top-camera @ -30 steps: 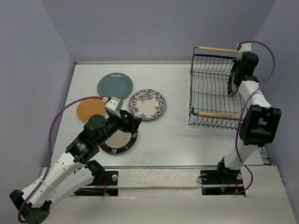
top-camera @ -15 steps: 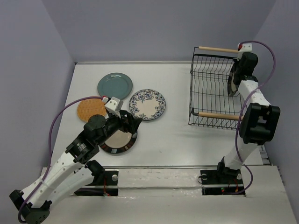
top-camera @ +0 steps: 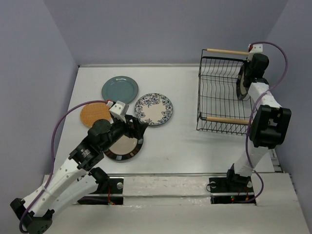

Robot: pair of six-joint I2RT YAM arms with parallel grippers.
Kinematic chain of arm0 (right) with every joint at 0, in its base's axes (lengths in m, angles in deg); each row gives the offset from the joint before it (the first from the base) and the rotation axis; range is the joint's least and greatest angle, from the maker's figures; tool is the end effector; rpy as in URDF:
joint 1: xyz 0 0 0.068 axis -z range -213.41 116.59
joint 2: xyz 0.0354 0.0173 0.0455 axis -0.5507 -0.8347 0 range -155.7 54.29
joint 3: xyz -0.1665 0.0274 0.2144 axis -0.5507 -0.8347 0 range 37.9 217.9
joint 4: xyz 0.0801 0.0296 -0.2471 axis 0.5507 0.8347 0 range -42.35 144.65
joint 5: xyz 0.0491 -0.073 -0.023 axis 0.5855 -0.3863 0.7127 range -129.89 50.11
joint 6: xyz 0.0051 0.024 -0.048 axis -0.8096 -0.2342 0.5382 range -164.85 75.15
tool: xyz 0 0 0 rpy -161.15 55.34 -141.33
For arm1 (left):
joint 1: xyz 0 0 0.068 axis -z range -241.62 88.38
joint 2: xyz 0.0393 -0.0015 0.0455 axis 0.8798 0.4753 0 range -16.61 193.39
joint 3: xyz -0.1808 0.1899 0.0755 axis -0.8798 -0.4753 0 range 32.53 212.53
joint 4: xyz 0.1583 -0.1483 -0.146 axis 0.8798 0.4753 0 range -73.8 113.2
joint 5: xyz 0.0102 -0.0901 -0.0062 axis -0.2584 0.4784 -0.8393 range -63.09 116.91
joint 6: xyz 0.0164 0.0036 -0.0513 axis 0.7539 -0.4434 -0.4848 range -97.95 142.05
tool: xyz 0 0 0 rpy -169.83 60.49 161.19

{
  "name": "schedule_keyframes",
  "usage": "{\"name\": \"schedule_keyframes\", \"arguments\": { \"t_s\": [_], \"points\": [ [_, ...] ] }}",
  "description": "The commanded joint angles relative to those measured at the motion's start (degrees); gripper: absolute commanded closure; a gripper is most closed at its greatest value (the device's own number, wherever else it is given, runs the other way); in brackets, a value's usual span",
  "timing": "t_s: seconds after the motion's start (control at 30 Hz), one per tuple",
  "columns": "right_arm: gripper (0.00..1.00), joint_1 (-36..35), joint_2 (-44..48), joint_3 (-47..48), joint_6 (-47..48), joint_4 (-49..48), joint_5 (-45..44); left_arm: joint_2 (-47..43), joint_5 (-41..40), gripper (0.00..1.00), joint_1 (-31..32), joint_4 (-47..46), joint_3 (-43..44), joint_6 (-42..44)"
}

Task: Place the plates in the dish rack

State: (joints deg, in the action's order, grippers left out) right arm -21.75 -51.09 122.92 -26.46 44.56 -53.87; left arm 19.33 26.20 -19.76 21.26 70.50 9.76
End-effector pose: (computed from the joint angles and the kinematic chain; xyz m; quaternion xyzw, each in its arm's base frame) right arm 0.4334 -0.0982 0.3069 0.0252 0.8022 -0.2472 0.5429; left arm 0.1183 -0.1054 0.3314 0.1810 0.7026 -0.3092 0.6148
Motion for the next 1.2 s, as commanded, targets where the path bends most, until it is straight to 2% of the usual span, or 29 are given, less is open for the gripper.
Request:
{"name": "schedule_keyframes", "arguments": {
  "t_s": [0.0, 0.07, 0.17, 0.27, 0.37, 0.57, 0.63, 0.67, 0.8, 0.83, 0.87, 0.93, 0.97, 1.1, 1.17],
  "points": [
    [0.67, 0.29, -0.78, 3.84, -2.40, -8.60, 0.97, 0.44, 0.09, 0.01, -0.47, -2.25, 2.54, 0.61],
    [0.56, 0.29, -1.31, 4.72, -2.66, -8.42, 0.62, 0.62, 0.27, 0.01, -0.73, -2.25, 2.45, 0.61],
    [0.46, 0.29, -1.32, 5.86, -3.53, -7.98, -0.52, 0.71, 0.45, 0.01, -1.08, -2.42, 2.45, 0.61],
    [0.30, 0.29, 0.00, 6.83, -4.15, -7.11, -0.70, 0.80, 0.45, 0.01, -1.52, -2.60, 2.45, 0.43],
    [0.22, 0.29, 1.58, 9.55, -6.34, -4.12, -0.53, 0.71, 2.20, 0.01, -1.96, -2.77, 2.45, 0.43],
    [0.15, -1.81, 6.94, 11.06, -14.69, 2.82, 1.67, 0.36, 2.91, 0.01, -3.28, -3.13, 2.37, 0.25],
    [0.15, -5.84, 10.36, 8.87, -17.24, 3.09, 1.85, 0.18, 3.17, 0.01, -3.98, -3.21, 2.37, 0.08],
    [0.15, -10.04, 12.55, 8.25, -18.82, 5.44, 1.33, 0.18, 3.26, 0.01, -4.42, -3.21, 2.37, 0.08],
    [0.21, -21.65, 15.73, 4.56, -22.86, 7.48, 1.67, 0.00, 2.30, 0.01, -5.39, -3.04, 2.45, -0.36],
    [0.27, -27.51, 16.34, 3.94, -23.75, 8.53, 1.93, -0.34, 1.34, 0.01, -6.00, -2.69, 2.54, -0.62],
    [0.42, -30.00, 16.52, 2.63, -26.80, 9.06, 4.63, -0.52, -0.94, 0.01, -6.27, -2.43, 2.63, -0.80],
    [0.54, -36.16, 16.44, 1.13, -30.68, 9.95, 7.98, -1.57, -4.45, 0.01, -7.06, -1.81, 2.63, -1.24],
    [0.69, -38.01, 16.18, 0.42, -34.35, 9.95, 10.18, -1.93, -6.04, 0.01, -7.32, -1.55, 2.63, -1.50],
    [0.89, -47.33, 12.23, 0.93, -39.91, 11.43, 9.59, -4.47, -13.60, 0.01, -8.55, -0.58, 2.54, -3.08],
    [0.93, -51.36, 8.90, 1.29, -42.98, 11.53, 8.19, -5.18, -16.15, 0.01, -9.60, -0.49, 2.45, -3.96]
  ]
}}
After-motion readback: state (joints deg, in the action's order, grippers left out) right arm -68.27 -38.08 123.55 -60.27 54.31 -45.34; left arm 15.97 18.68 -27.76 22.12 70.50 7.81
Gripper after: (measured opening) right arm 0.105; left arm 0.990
